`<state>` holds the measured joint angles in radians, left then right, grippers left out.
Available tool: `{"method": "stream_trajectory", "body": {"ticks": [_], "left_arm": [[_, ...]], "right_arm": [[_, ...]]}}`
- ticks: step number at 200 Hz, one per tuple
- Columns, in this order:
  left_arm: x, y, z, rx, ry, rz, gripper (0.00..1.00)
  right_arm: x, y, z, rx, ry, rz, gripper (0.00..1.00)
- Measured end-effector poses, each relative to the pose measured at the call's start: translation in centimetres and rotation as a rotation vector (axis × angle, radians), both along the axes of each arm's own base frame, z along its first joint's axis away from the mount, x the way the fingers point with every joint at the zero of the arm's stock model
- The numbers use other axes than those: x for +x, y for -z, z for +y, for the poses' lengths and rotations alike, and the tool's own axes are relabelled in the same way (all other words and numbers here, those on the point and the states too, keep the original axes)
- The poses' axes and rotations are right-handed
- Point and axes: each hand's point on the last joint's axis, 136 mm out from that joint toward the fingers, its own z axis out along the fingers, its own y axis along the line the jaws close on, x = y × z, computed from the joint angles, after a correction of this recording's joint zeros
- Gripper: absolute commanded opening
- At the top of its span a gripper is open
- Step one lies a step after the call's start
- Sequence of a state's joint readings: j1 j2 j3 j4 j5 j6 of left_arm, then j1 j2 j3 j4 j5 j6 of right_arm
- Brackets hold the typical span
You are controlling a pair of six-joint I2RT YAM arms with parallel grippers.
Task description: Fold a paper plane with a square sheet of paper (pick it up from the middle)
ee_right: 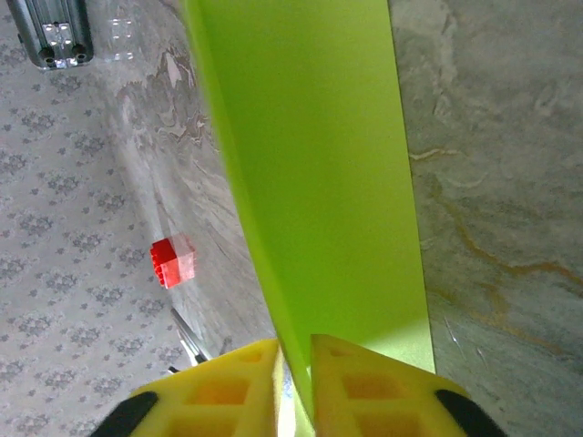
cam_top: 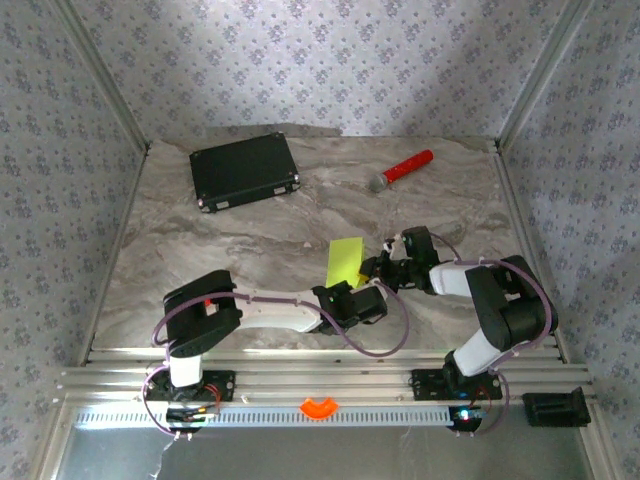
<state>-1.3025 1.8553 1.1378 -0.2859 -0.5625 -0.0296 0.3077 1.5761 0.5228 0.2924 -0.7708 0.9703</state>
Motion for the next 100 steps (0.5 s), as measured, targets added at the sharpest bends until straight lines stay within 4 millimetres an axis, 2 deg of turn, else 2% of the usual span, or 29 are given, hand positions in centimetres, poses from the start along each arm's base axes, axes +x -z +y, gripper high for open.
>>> {"method": "stream_trajectory", "body": {"ticks": [29, 61, 87, 100], "left_arm": [[0.5, 0.4, 0.2, -0.055, -0.045, 0.077, 0.00], [1.5, 0.5, 1.2, -0.209, -0.120, 0.265, 0.00], [2.8, 0.2, 1.6, -0.361, -0.185, 0.424, 0.00], [3.2, 0.1, 1.5, -0.424, -0.202, 0.494, 0.00]], "right_arm": [[0.1, -0.2, -1.3, -0.043, 0.036, -0.006, 0.46], [0.5, -2.2, -4.3, -0.150, 0.127, -0.116, 0.52], [-0.3, -3.9, -6.7, -0.231, 0.194, -0.221, 0.62], [-0.7, -4.3, -7.7, -0.261, 0.219, -0.251, 0.62]]}}
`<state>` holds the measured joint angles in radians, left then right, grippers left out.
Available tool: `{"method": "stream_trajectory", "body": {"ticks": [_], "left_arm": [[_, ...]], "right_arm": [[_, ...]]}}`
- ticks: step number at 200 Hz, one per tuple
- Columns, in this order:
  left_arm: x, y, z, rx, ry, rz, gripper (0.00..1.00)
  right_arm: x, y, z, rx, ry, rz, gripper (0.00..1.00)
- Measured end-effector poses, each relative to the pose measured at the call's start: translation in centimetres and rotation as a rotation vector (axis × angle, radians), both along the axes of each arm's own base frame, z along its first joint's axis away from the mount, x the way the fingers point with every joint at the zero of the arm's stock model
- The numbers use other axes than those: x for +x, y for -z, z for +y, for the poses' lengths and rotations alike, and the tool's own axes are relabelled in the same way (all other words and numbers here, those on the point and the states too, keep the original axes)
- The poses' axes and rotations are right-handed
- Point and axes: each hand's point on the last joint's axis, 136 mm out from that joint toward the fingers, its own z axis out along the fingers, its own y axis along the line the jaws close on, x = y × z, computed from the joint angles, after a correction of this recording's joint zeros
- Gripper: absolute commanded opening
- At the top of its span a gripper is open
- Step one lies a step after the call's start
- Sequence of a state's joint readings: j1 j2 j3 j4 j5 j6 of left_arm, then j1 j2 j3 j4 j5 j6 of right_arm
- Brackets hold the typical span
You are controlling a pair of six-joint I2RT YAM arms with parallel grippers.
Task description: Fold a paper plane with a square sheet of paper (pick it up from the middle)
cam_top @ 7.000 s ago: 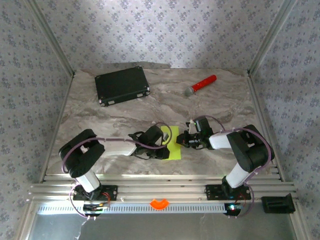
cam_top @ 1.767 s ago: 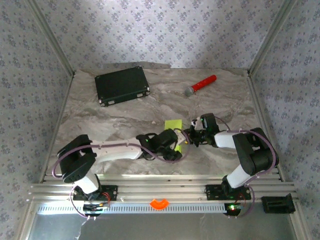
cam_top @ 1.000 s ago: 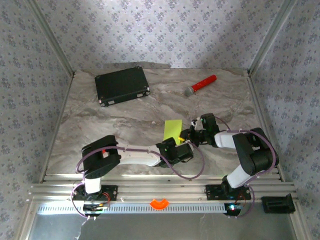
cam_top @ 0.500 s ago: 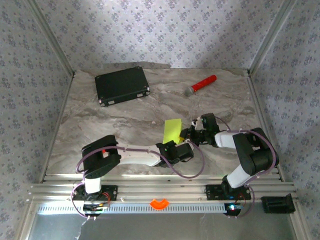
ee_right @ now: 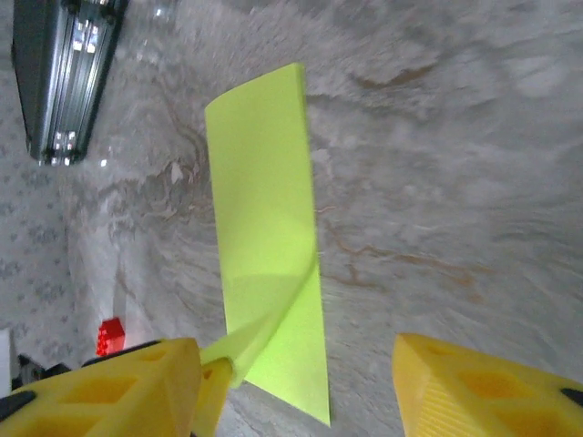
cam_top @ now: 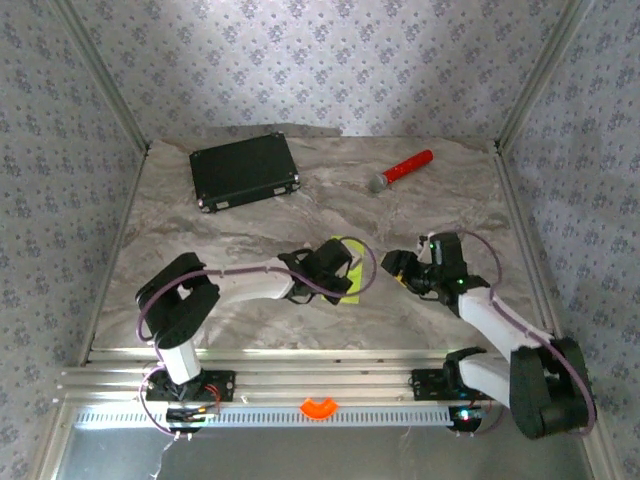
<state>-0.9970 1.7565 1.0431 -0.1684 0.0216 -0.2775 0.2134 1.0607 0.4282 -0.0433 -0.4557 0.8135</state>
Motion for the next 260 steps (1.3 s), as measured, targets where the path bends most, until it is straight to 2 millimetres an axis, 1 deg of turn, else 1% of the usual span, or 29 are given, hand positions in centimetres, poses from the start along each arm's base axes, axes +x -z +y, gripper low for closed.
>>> {"method": "stream_trajectory", "body": {"ticks": [21, 44, 80, 125, 143, 163, 177, 192, 220, 260], "left_arm": [[-0.1, -0.4, -0.5, -0.086, 0.000, 0.099, 0.00], [-0.6, -1.0, -1.3, -0.167, 0.009, 0.185, 0.00], [-0.8, -1.5, -2.8, -0.258, 0.001, 0.282, 0.00], [-0.3, -2.8, -4.1, -0.311, -0.016, 0.311, 0.00], [-0.2, -2.6, -3.8, -0.299, -0.030, 0.313, 0.00], [-0.1, -2.0, -3.1, -0.269, -0.054, 0.313, 0.00], [-0.1, -1.6, -2.4, -0.251, -0.070, 0.317, 0.00], [0.0, -1.4, -1.8, -0.235, -0.086, 0.316, 0.00], [0.2, -1.3, -1.5, -0.227, -0.097, 0.315, 0.00], [0.2, -1.2, -1.4, -0.222, -0.099, 0.315, 0.00]], "right_arm": [[-0.6, -0.3, -1.2, -0.023, 0.020, -0.022, 0.59], [-1.2, 0.3, -1.4, -0.025, 0.011, 0.001, 0.51], [-2.3, 1.6, -0.4, 0.008, -0.045, 0.067, 0.35], [-3.5, 2.5, 1.7, 0.033, -0.125, 0.120, 0.19], [-4.0, 3.1, 2.7, 0.035, -0.158, 0.145, 0.12], [-4.6, 3.8, 4.0, 0.030, -0.198, 0.180, 0.08], [-4.9, 4.2, 5.0, 0.026, -0.221, 0.192, 0.03], [-5.0, 4.7, 5.9, 0.023, -0.235, 0.201, 0.02], [-5.0, 5.4, 7.2, 0.017, -0.248, 0.212, 0.02], [-4.3, 6.0, 8.4, -0.006, -0.254, 0.212, 0.01]]}}
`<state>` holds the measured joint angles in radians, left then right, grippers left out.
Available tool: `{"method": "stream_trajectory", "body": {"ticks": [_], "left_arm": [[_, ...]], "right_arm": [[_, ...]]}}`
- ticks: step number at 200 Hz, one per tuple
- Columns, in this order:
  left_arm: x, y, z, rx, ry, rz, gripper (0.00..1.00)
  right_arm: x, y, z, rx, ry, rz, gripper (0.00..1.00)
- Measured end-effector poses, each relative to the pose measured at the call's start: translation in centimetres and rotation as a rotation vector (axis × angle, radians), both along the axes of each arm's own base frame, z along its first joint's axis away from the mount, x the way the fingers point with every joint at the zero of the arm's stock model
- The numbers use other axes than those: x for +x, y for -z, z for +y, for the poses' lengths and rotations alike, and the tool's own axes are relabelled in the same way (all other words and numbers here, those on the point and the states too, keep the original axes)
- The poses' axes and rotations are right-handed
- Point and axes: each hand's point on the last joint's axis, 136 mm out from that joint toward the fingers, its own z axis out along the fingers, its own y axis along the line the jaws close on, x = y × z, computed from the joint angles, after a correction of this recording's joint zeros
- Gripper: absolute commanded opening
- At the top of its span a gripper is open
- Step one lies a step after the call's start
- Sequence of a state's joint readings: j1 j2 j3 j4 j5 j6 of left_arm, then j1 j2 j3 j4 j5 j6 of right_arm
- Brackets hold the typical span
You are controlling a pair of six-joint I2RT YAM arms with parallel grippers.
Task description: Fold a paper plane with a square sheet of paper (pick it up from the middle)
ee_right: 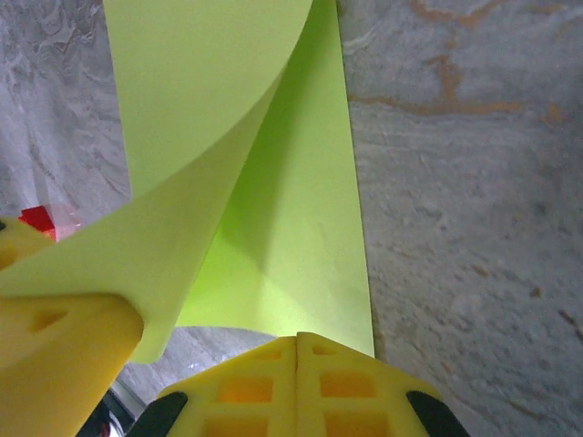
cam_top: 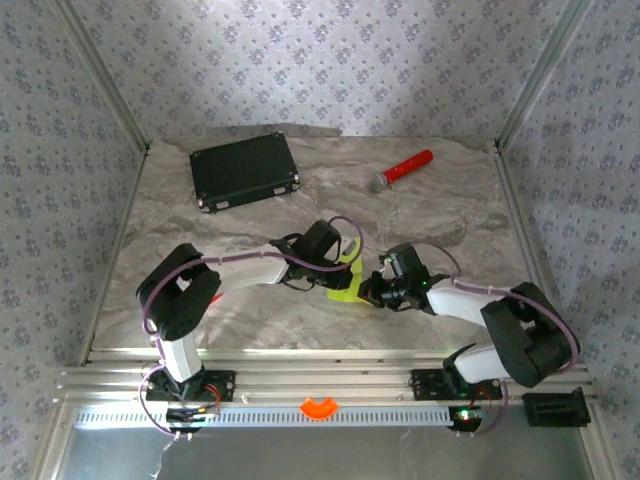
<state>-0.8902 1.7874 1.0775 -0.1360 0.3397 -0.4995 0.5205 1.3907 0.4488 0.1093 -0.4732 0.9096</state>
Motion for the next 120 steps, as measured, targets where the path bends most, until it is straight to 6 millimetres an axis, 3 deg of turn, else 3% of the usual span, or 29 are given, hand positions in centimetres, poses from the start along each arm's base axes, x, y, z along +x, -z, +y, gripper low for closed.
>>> {"method": "stream_trajectory", "body": {"ticks": [66, 120], "left_arm": [[0.1, 0.1, 0.1, 0.001, -0.021, 0.011, 0.00], [0.2, 0.4, 0.0, -0.018, -0.068, 0.030, 0.00]], "right_arm": [[0.6, 1.2, -0.9, -0.183, -0.052, 0.031, 0.01], [1.0, 1.1, -2.7, -0.186, -0.042, 0.043, 0.04]]}}
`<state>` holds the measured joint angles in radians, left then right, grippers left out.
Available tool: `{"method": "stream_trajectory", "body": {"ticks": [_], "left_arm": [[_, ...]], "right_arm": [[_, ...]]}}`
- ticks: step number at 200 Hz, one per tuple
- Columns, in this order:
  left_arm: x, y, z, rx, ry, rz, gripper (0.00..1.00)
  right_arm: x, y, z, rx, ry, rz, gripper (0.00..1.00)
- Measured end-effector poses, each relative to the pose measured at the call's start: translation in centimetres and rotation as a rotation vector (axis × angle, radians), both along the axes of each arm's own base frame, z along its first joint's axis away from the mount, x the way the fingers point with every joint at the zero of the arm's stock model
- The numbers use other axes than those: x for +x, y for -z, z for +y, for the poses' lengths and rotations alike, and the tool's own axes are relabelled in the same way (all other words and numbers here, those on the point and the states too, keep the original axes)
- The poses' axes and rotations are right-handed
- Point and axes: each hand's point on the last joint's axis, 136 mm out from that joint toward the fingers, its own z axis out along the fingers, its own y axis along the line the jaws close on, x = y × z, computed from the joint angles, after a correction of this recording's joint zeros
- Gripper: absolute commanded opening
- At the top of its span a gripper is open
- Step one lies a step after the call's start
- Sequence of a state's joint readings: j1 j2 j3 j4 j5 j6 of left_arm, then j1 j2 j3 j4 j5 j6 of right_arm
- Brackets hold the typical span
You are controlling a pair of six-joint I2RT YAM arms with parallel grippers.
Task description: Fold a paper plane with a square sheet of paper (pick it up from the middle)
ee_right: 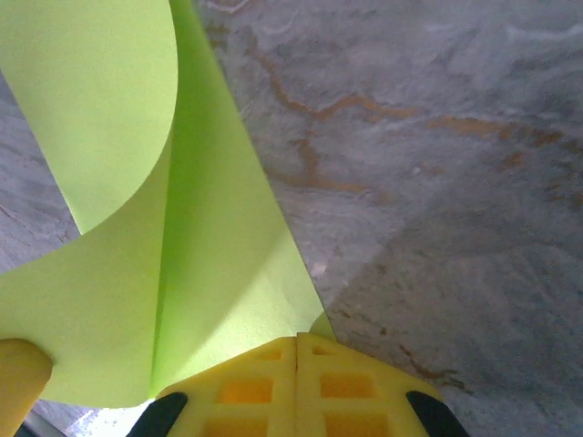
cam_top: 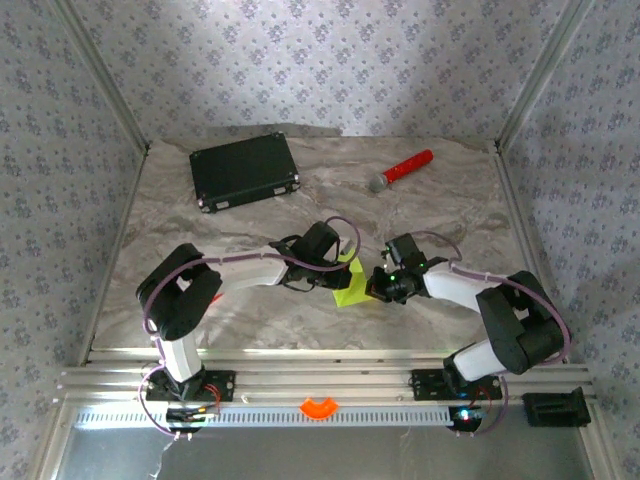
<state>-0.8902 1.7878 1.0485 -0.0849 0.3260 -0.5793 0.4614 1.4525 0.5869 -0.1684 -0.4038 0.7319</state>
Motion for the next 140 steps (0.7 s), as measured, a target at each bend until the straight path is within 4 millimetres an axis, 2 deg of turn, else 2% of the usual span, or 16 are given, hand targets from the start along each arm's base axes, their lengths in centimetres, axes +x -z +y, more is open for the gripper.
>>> {"method": "stream_trajectory", "body": {"ticks": [37, 91, 119, 140], "left_arm": [[0.2, -0.1, -0.2, -0.021, -0.021, 0.003, 0.00], [0.0, 0.3, 0.0, -0.017, -0.028, 0.012, 0.03], [0.0, 0.3, 0.0, -0.016, -0.028, 0.013, 0.03], [0.0, 0.3, 0.0, -0.016, -0.027, 0.012, 0.04]], "right_arm": [[0.2, -0.5, 0.9, 0.070, 0.005, -0.013, 0.09], [1.1, -1.0, 2.1, 0.168, 0.048, -0.039, 0.09], [1.0, 0.1, 1.8, 0.146, 0.061, -0.011, 0.07], [1.0, 0.2, 1.7, 0.132, 0.057, -0.007, 0.06]]}}
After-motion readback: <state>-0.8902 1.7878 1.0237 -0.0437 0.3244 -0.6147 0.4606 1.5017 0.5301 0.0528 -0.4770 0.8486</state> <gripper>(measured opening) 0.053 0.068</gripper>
